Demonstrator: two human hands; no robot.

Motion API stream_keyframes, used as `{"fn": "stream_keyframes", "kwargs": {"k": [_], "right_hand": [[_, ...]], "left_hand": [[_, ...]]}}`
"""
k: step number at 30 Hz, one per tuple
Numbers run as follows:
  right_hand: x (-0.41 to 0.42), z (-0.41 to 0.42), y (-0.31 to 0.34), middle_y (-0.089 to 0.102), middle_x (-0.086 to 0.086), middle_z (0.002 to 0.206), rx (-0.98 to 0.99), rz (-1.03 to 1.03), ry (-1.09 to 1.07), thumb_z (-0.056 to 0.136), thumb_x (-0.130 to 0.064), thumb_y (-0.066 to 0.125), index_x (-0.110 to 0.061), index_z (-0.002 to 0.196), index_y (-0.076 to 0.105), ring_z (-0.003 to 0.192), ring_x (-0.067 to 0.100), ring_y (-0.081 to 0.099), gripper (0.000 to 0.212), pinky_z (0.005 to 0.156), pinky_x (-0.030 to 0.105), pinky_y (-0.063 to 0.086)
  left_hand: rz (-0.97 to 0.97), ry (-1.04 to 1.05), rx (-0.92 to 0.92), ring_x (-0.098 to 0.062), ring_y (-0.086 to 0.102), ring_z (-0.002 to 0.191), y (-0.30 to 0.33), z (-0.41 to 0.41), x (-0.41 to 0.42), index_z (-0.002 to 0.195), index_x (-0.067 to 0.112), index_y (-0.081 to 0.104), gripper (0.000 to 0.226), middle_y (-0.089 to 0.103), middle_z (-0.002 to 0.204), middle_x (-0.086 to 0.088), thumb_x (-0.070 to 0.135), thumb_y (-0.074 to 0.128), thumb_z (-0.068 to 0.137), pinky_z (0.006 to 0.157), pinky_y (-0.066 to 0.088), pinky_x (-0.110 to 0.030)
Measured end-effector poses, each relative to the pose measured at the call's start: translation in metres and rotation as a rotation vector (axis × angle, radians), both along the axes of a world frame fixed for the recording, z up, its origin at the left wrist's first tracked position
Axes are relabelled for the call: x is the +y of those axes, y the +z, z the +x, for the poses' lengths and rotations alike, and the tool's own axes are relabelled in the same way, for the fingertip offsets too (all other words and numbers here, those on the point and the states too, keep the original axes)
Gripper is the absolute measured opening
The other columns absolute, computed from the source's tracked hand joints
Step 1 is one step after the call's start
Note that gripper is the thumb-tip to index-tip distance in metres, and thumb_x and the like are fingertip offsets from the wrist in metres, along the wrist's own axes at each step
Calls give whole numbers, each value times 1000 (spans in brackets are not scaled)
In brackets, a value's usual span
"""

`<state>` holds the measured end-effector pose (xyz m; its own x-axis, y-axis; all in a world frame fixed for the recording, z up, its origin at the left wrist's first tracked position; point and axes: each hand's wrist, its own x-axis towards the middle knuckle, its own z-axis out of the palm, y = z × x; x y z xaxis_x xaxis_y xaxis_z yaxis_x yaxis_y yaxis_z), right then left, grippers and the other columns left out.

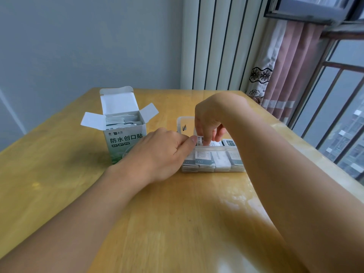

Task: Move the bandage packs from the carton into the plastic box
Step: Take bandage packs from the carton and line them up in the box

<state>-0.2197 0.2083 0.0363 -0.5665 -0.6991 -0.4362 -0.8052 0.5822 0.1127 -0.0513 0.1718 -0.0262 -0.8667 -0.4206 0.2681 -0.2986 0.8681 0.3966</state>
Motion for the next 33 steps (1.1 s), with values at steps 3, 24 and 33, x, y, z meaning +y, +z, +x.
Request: {"fn": "stream_keyframes", "kwargs": {"k": [3, 24, 33], "right_hand": [[0, -1, -1, 77, 5, 100, -5, 1, 7, 83, -26, 81, -13, 118, 70, 97, 19, 74, 39, 97, 40, 56], [-7, 7, -6, 76, 1, 71, 11, 41, 11, 84, -46, 72, -16, 110, 74, 64, 19, 58, 40, 76, 32, 51], [-2, 9, -4, 77, 3, 79, 20, -6, -19, 91, -39, 65, -13, 123, 66, 75, 19, 58, 42, 88, 33, 54]], "left_hand": [[-3, -3, -4, -24, 63, 71, 0, -1, 1, 81, 19, 72, 64, 58, 59, -1, 60, 26, 99, 73, 54, -40], [36, -82, 60, -7, 59, 63, -8, -4, -3, 79, 28, 71, 74, 55, 54, 30, 70, 12, 91, 60, 44, -29], [-47, -73, 62, -20, 61, 68, -6, 0, -1, 69, 21, 63, 82, 57, 57, 4, 76, 4, 83, 68, 51, -35]]}}
